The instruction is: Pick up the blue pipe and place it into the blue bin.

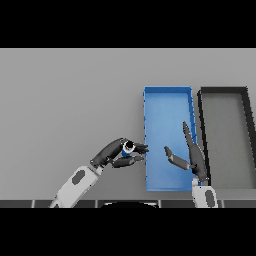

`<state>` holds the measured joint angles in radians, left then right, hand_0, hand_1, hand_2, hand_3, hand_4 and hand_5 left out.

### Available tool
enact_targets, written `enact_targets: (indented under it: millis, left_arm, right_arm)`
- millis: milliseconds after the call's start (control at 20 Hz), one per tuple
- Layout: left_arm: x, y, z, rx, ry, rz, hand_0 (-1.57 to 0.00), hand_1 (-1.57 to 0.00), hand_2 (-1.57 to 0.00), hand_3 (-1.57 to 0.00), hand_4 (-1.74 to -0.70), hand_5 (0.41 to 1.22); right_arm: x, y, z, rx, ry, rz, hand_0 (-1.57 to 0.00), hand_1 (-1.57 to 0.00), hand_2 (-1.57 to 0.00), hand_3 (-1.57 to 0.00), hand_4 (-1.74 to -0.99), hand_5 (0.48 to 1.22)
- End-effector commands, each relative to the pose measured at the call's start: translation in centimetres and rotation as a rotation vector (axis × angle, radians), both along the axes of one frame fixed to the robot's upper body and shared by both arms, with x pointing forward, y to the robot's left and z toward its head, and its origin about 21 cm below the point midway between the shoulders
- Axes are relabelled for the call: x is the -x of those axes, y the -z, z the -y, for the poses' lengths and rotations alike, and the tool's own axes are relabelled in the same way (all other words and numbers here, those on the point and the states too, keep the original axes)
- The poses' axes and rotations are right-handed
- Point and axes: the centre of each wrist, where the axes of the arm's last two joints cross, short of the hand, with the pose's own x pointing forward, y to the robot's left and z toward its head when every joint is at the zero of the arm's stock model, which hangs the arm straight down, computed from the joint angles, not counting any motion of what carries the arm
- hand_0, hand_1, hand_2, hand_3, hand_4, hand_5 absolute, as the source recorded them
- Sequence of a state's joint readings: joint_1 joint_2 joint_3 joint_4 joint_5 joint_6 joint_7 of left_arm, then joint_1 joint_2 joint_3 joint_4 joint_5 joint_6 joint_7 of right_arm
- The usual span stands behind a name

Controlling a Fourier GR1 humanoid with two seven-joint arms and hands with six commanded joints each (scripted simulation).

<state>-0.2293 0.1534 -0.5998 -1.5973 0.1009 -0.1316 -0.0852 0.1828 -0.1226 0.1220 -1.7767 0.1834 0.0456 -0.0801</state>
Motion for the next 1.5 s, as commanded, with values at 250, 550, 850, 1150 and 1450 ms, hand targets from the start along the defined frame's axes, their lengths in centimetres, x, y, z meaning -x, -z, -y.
enact_targets:
  millis: [250,550,850,1150,1450]
  left_arm:
    - [0.4,-0.4,0.1,-0.051,0.005,-0.007,-1.57,-1.57,-1.57,-1.5,-1.74,1.219]
    - [0.1,-0.6,0.3,-0.07,-0.001,-0.012,-1.57,-1.57,-1.57,-1.5,-1.74,1.22]
    - [0.0,-0.4,0.6,-0.071,0.011,-0.002,-1.57,-1.57,-1.57,-1.49,-1.74,1.221]
    - [0.1,-0.5,0.3,-0.084,0.016,0.002,-1.57,-1.57,-1.57,-1.48,-1.74,1.221]
    - [0.0,-0.4,0.2,-0.046,0.052,0.011,-1.57,-1.57,-1.57,-1.52,-1.74,1.221]
  right_arm:
    - [0.5,0.4,-0.2,-0.018,0.014,-0.029,0.0,0.0,0.0,0.0,-1.161,0.605]
    - [0.4,-0.9,0.6,-0.206,-0.104,0.035,0.0,0.0,0.0,0.0,-1.195,0.608]
    - [-1.1,-8.1,1.1,-0.208,-0.487,0.031,0.0,0.0,0.0,0.0,-1.314,0.5]
    - [-2.8,-12.0,-2.7,-0.08,-0.739,0.027,0.0,0.0,0.0,0.0,-1.311,0.517]
    - [-4.1,-13.2,-6.6,-0.009,-0.879,0.014,0.0,0.0,0.0,0.0,-1.232,0.531]
